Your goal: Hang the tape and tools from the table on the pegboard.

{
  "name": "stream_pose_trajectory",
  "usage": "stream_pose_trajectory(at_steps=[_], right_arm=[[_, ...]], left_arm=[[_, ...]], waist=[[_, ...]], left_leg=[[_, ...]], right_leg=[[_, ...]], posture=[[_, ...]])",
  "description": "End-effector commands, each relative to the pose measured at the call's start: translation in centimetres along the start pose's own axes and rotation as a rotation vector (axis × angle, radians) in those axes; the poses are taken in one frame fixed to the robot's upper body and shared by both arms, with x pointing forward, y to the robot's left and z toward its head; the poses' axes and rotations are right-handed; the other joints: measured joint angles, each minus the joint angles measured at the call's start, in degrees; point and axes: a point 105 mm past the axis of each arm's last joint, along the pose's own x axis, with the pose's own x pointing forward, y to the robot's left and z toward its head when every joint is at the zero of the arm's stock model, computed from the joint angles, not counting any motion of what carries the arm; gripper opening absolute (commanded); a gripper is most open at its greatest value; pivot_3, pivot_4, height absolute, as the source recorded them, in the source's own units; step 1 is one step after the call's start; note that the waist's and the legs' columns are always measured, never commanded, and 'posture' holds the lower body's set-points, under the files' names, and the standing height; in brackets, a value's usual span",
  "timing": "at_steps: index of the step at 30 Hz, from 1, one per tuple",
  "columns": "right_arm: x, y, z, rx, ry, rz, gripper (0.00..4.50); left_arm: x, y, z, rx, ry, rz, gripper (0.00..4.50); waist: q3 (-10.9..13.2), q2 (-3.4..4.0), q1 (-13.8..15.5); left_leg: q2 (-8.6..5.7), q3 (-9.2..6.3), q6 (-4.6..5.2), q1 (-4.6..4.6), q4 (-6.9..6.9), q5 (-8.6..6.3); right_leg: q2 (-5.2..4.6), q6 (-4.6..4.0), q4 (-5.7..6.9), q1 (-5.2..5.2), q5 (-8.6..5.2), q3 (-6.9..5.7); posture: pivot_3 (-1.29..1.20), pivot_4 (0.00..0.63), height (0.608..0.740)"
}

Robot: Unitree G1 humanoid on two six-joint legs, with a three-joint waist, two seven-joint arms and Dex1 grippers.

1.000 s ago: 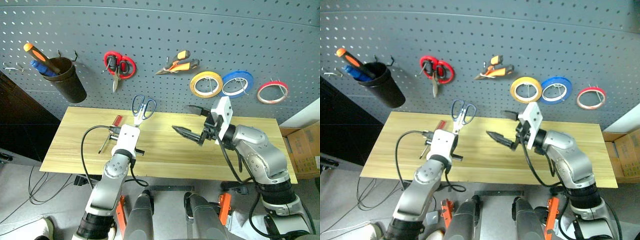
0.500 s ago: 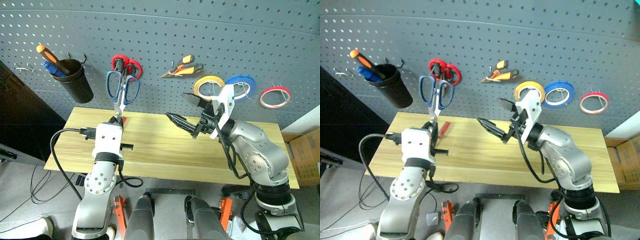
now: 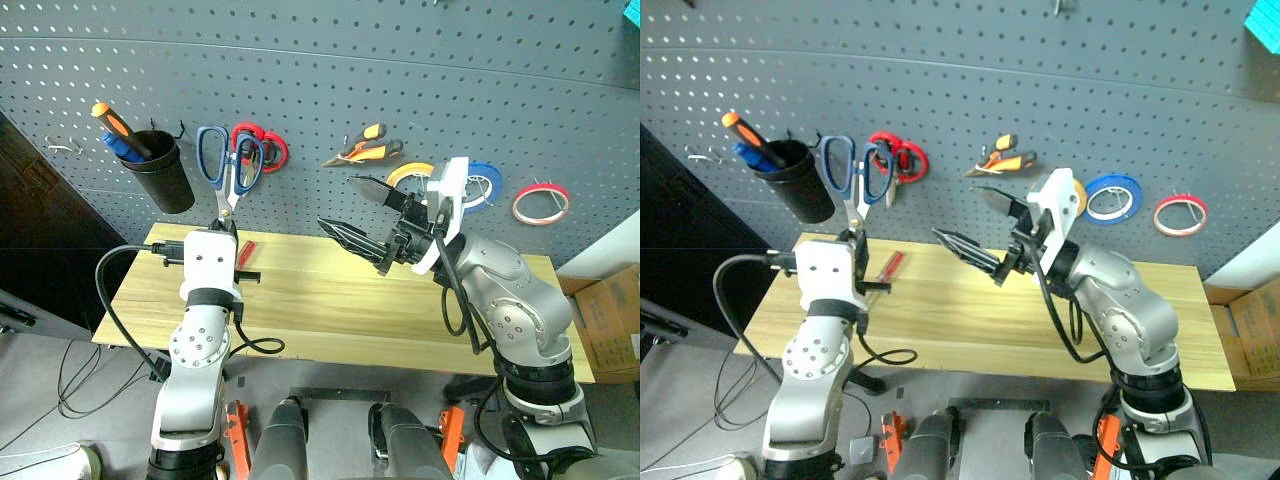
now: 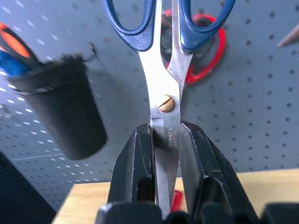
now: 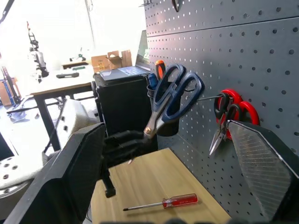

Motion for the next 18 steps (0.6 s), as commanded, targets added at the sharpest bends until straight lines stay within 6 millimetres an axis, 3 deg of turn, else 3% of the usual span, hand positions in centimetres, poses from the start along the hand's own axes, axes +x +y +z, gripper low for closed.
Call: stream_pose_trajectory(at_steps=[1,11,18], right_arm=[[0.1,0.1,1.1,-0.048,-0.029,-0.001,4.50],[-0.1,-0.2,1.2,-0.060,-0.028,-0.040,4.50],[0.0,-0.2,1.1,-0.059,-0.027,-0.045,4.50]], left_arm=[[0.5,0.2,1.0,-0.025,-0.054,-0.010,0.42],[2.7,-0.4,-1.4,-0.080,0.057,-0.059,0.42],[5.5,-1.5,-1.0,-0.084,0.044,-0.164,0.42]], waist=[[-0.14,0.01,0.00],[-0.27,0.02,0.01],[-0.30,0.02,-0.05]], left_leg=[[0.00,-0.01,0.00,0.01,0.00,0.00],[0.01,-0.01,0.02,0.06,0.05,0.01],[0.01,-0.03,0.04,0.10,0.08,0.03]], right_leg=[[0.00,0.00,0.02,0.00,0.00,0.00],[0.03,0.27,0.06,0.07,0.18,0.00],[0.06,0.30,0.11,0.09,0.23,-0.01]], posture=[[0.14,0.149,0.740],[0.12,0.152,0.740],[0.12,0.153,0.740]])
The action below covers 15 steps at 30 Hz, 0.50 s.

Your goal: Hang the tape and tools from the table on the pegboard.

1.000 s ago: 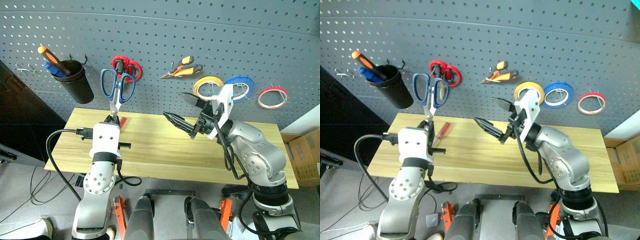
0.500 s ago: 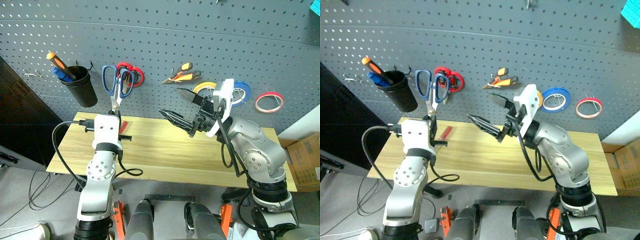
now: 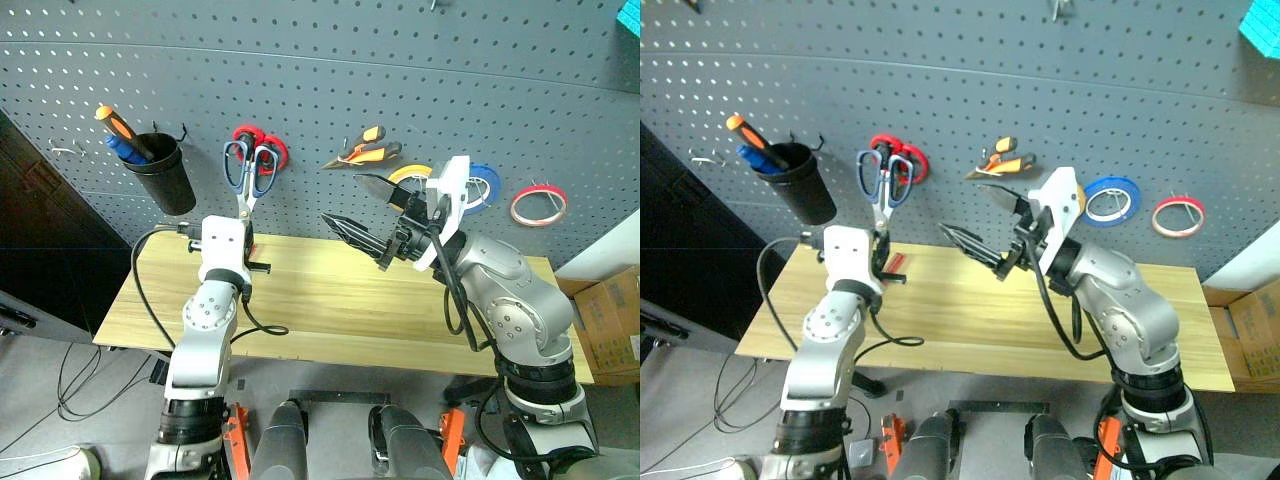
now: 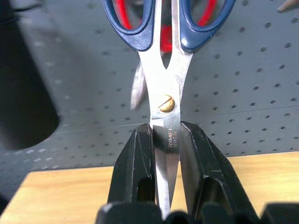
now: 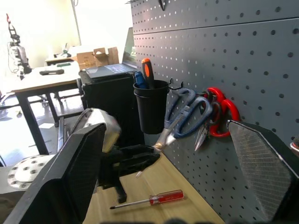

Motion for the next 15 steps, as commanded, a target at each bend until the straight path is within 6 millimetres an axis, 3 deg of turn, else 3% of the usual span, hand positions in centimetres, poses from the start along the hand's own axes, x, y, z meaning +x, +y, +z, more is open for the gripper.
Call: stream_pose_trajectory(at_steps=[1,6,15], right_arm=[[0.1,0.5,1.2,-0.042,-0.040,0.012,4.50],[0.1,0.3,1.2,-0.051,-0.041,-0.002,4.50],[-0.2,0.3,1.0,-0.051,-0.037,-0.020,4.50]], left_arm=[[0.9,0.1,1.7,0.007,-0.066,-0.031,0.42],[1.9,0.5,2.1,0.015,-0.083,-0.026,0.42],[1.1,-0.4,1.9,0.001,-0.100,-0.057,3.45]], waist=[[0.00,0.00,-0.02],[-0.01,0.00,-0.06],[-0.01,0.00,-0.14]], left_leg=[[0.00,0.00,0.00,0.00,0.00,0.00],[0.00,0.00,0.00,0.00,0.00,0.00],[0.00,0.00,0.00,0.02,0.00,0.00]], right_leg=[[0.00,0.00,-0.01,0.00,0.00,0.00],[0.00,0.01,0.00,0.01,0.02,0.01],[-0.01,-0.07,0.02,0.02,0.07,0.02]], posture=[[0.12,0.154,0.740],[0.10,0.158,0.740],[0.09,0.166,0.740]])
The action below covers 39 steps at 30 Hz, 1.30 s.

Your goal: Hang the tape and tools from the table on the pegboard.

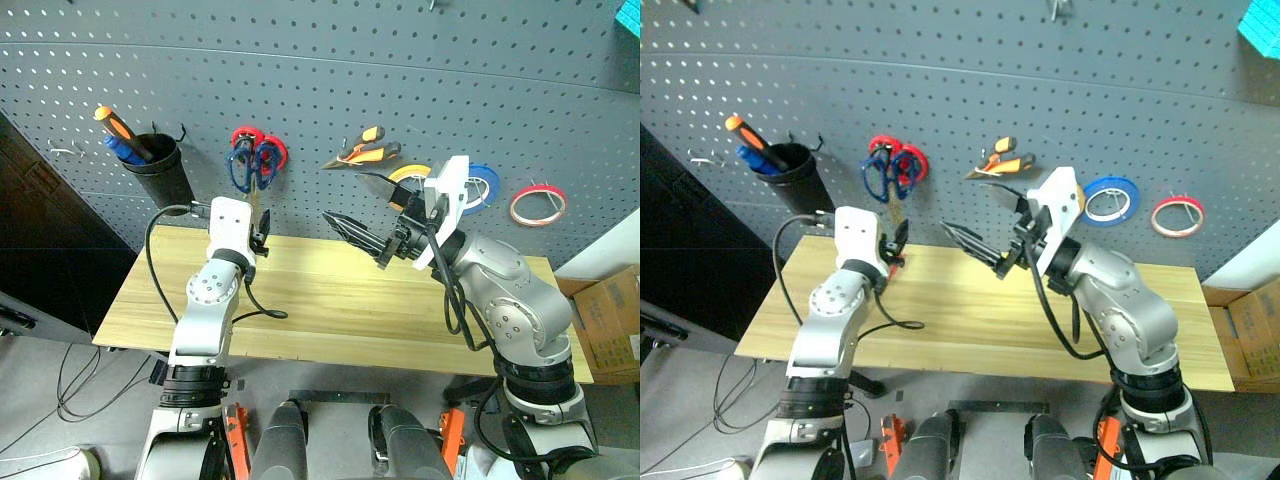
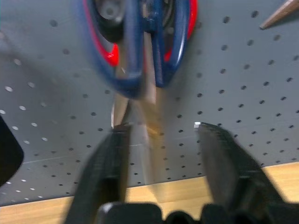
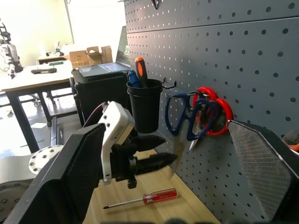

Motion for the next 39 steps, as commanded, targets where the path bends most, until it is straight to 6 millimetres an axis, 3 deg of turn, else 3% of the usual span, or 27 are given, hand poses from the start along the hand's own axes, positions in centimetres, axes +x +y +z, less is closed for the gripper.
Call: stream_pose_trajectory(at_steps=[1,3,10,15,18,24,32,39], right_arm=[[-0.2,0.6,1.2,-0.040,-0.045,0.010,4.50],[-0.3,0.7,1.2,-0.039,-0.043,0.010,4.50],[-0.6,1.6,0.2,-0.045,0.002,0.067,4.50],[-0.8,3.3,-3.8,-0.102,0.173,0.181,4.50],[0.3,3.4,-6.8,-0.121,0.234,0.176,4.50],[2.7,3.2,-9.4,-0.171,0.294,0.153,4.50],[4.4,3.5,-9.5,-0.185,0.329,0.161,4.50],[3.5,3.6,-9.5,-0.177,0.358,0.143,4.50]], left_arm=[[-0.4,0.0,1.7,0.007,-0.070,0.001,3.80],[-0.8,0.2,1.1,0.011,-0.052,0.008,4.48],[-3.3,1.2,-2.7,0.037,0.106,0.026,4.48],[-3.6,3.2,-4.7,0.105,0.227,0.038,4.48],[-3.1,4.7,-6.5,0.173,0.330,0.013,4.48],[-2.1,6.1,-8.9,0.169,0.468,-0.022,4.48],[-0.6,6.4,-9.7,0.188,0.538,-0.095,4.48],[1.4,7.0,-9.7,0.213,0.553,-0.119,4.48]], waist=[[0.00,0.00,0.00],[0.00,0.00,0.00],[0.00,0.01,-0.06],[0.02,0.03,0.01],[0.09,0.08,-0.06],[0.45,0.21,-0.10],[2.16,0.27,-0.22],[4.00,0.27,-0.90]], left_leg=[[0.00,0.00,0.00,0.00,0.00,0.00],[0.00,0.00,0.00,0.01,0.00,0.00],[0.02,0.01,0.01,0.05,-0.01,0.00],[0.03,0.01,0.03,0.08,0.00,0.02],[0.05,0.04,0.04,0.25,-0.01,0.02],[0.08,0.16,0.04,0.28,-0.02,0.02],[0.10,0.15,0.04,0.01,-0.09,0.02],[0.07,0.13,0.05,-0.08,-0.07,0.02]], right_leg=[[0.00,0.00,0.00,0.00,0.00,0.00],[0.00,0.00,0.01,0.00,0.00,0.00],[0.00,0.01,0.01,0.02,-0.05,0.02],[-0.01,-0.32,0.03,0.03,-0.25,0.01],[0.00,-0.36,0.06,0.09,-0.26,0.01],[-0.05,-0.40,0.02,0.06,-0.25,0.03],[-0.03,-0.42,0.02,-0.21,-0.28,0.02],[-0.04,-0.40,0.03,-0.25,-0.29,0.02]], posture=[[0.09,0.167,0.740],[0.09,0.169,0.740],[0.10,0.189,0.740],[0.10,0.224,0.740],[0.09,0.243,0.740],[0.07,0.280,0.740],[0.04,0.326,0.740],[0.00,0.365,0.740]])
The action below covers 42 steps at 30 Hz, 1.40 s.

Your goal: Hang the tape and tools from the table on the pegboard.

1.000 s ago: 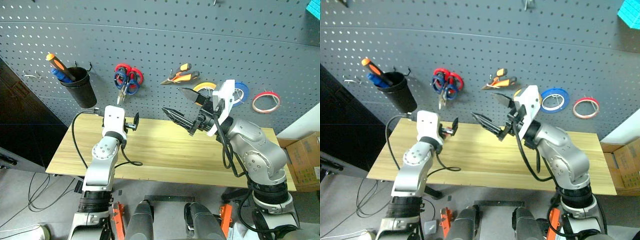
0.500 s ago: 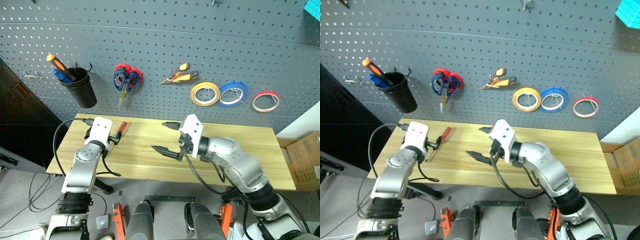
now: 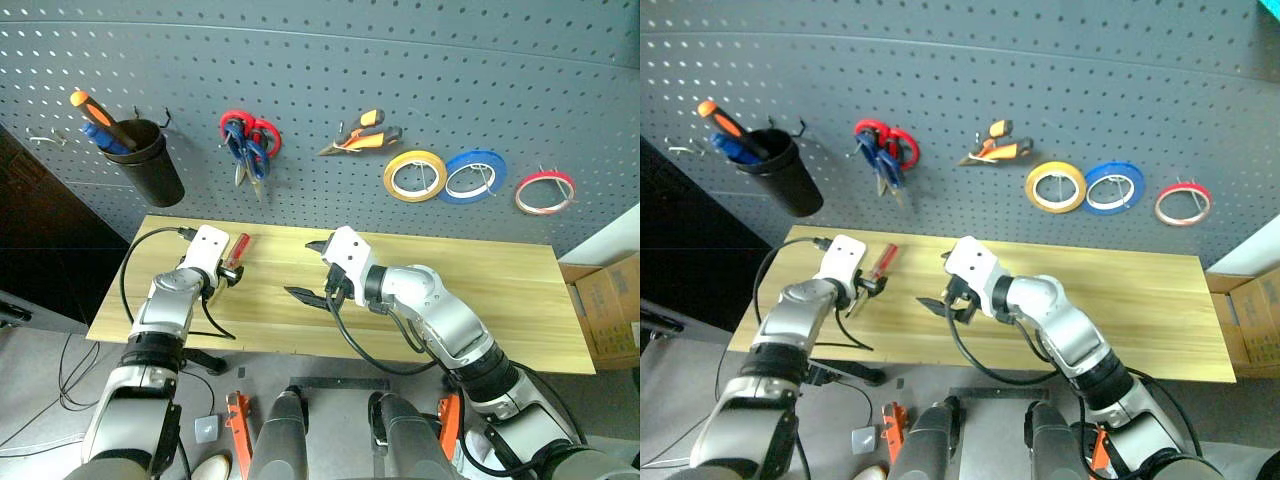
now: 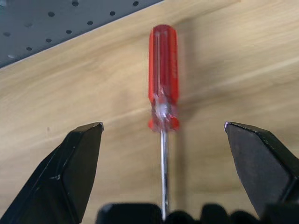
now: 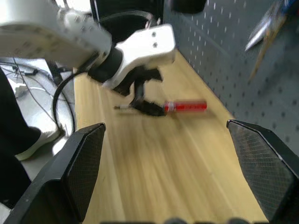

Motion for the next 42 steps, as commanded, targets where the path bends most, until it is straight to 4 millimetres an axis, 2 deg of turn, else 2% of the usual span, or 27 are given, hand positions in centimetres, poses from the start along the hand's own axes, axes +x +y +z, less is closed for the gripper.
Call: stream_pose_trajectory(at_steps=[1,6,11,14,23,24,30,34,38,42], right_arm=[[-0.8,0.1,1.5,-0.021,-0.040,-0.014,4.50],[-1.5,0.0,1.9,-0.013,-0.034,-0.036,4.50],[-3.0,-0.5,2.6,-0.007,-0.029,-0.080,4.50],[-3.7,-0.5,2.7,0.002,-0.018,-0.093,4.50],[-3.7,-1.1,2.7,0.003,-0.013,-0.108,4.50],[-3.7,-1.3,2.7,0.002,-0.014,-0.110,4.50],[-3.8,-1.7,2.7,-0.006,-0.014,-0.116,4.50],[-3.9,-1.9,2.9,0.008,-0.031,-0.116,4.50],[-4.6,-1.7,3.7,0.041,-0.076,-0.094,4.50],[-5.6,-1.6,5.3,0.133,-0.185,-0.077,4.50]], left_arm=[[0.4,0.4,0.8,0.048,-0.016,-0.004,4.48],[1.0,0.2,0.8,0.053,-0.008,-0.033,4.48],[1.4,0.1,-0.1,0.015,0.031,-0.071,4.48],[1.4,0.3,0.0,0.009,0.031,-0.076,3.92],[1.4,-0.5,0.4,-0.003,0.025,-0.108,0.94],[1.4,-0.5,0.4,-0.004,0.026,-0.110,0.81],[1.4,-0.8,0.4,0.003,0.024,-0.126,0.81],[1.0,-2.4,1.0,0.048,-0.028,-0.186,0.81],[-0.2,-2.8,2.5,0.028,-0.115,-0.148,0.81],[-2.8,-2.8,4.7,-0.045,-0.243,-0.088,0.81]], waist=[[0.56,-0.03,-0.38],[1.39,-0.02,-1.21],[2.18,0.02,-1.92],[2.30,0.04,-2.43],[2.56,0.11,-3.13],[2.57,0.10,-3.14],[2.58,0.11,-3.13],[2.57,0.10,-3.15],[2.55,0.07,-3.09],[2.51,0.00,-2.68]], left_leg=[[0.00,0.00,0.00,-0.02,-0.01,0.00],[0.01,-0.01,0.00,-0.08,-0.05,-0.01],[0.00,-0.01,0.00,-0.09,-0.04,-0.01],[-0.03,0.01,-0.01,-0.09,-0.05,-0.01],[0.00,0.03,-0.01,-0.08,-0.08,-0.01],[0.00,0.03,-0.01,-0.08,-0.09,-0.01],[-0.01,0.03,-0.02,-0.09,-0.12,-0.01],[-0.02,0.03,-0.02,-0.10,-0.16,-0.02],[0.00,0.02,-0.04,-0.13,-0.26,-0.02],[0.00,-0.01,-0.04,-0.23,-0.29,-0.03]], right_leg=[[0.00,0.00,-0.01,-0.01,0.00,0.00],[0.00,0.25,0.01,-0.07,0.07,-0.01],[0.00,0.28,0.02,-0.08,0.07,0.00],[-0.05,0.30,0.00,-0.07,0.05,0.02],[-0.04,0.14,0.00,-0.11,-0.07,0.03],[-0.04,0.16,0.00,-0.11,-0.07,0.03],[-0.05,0.18,-0.04,-0.12,-0.08,0.03],[-0.05,0.22,-0.07,-0.12,-0.07,0.04],[-0.07,0.47,-0.10,-0.16,0.07,0.02],[-0.07,0.48,-0.10,-0.23,0.09,0.00]], posture=[[-0.01,0.369,0.740],[-0.03,0.383,0.740],[-0.07,0.401,0.740],[-0.07,0.406,0.740],[-0.06,0.406,0.740],[-0.06,0.405,0.740],[-0.06,0.385,0.740],[-0.05,0.355,0.740],[-0.02,0.324,0.740],[0.02,0.291,0.740]])
